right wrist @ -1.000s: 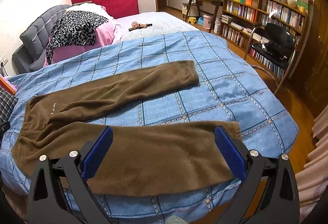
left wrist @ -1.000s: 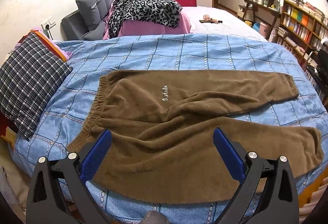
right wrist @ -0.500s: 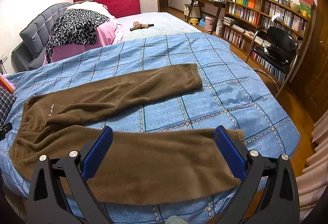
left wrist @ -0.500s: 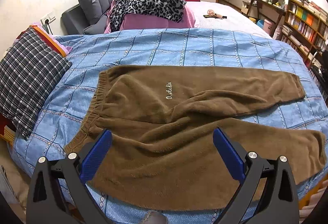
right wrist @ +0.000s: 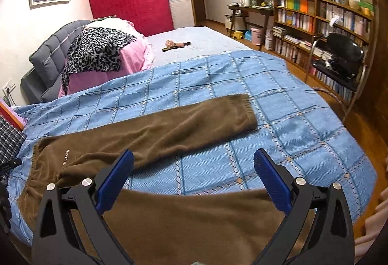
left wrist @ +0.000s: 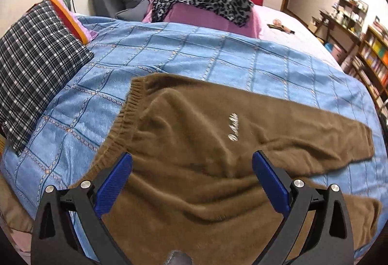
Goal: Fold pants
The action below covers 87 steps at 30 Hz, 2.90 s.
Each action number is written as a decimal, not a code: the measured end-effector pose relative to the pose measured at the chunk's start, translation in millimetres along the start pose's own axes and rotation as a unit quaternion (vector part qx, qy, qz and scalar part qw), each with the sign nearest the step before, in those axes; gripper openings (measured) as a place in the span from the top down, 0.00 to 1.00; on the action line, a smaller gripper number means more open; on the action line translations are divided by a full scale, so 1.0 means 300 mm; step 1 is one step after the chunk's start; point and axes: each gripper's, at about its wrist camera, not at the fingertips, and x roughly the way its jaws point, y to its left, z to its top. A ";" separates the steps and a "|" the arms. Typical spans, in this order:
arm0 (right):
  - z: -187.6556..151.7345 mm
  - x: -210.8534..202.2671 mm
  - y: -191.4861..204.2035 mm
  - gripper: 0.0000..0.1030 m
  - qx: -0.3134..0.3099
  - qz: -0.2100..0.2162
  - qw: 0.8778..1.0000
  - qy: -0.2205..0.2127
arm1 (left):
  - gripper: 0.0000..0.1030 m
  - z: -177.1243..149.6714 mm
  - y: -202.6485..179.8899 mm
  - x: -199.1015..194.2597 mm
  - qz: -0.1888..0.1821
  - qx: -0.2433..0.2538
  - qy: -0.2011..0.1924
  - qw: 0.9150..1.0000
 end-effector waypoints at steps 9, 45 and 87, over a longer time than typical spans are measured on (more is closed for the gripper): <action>0.005 0.165 0.009 0.03 0.006 0.000 0.999 0.037 | 0.05 0.129 0.108 0.235 0.033 -0.018 0.008 0.999; 0.129 0.614 -0.076 0.03 0.054 -0.022 0.994 0.090 | 0.44 0.381 0.341 0.852 0.052 -0.078 0.084 0.992; 0.321 1.152 -0.513 0.12 0.314 0.013 0.932 0.178 | 0.62 0.036 0.565 -0.140 -0.150 -0.110 -0.110 0.976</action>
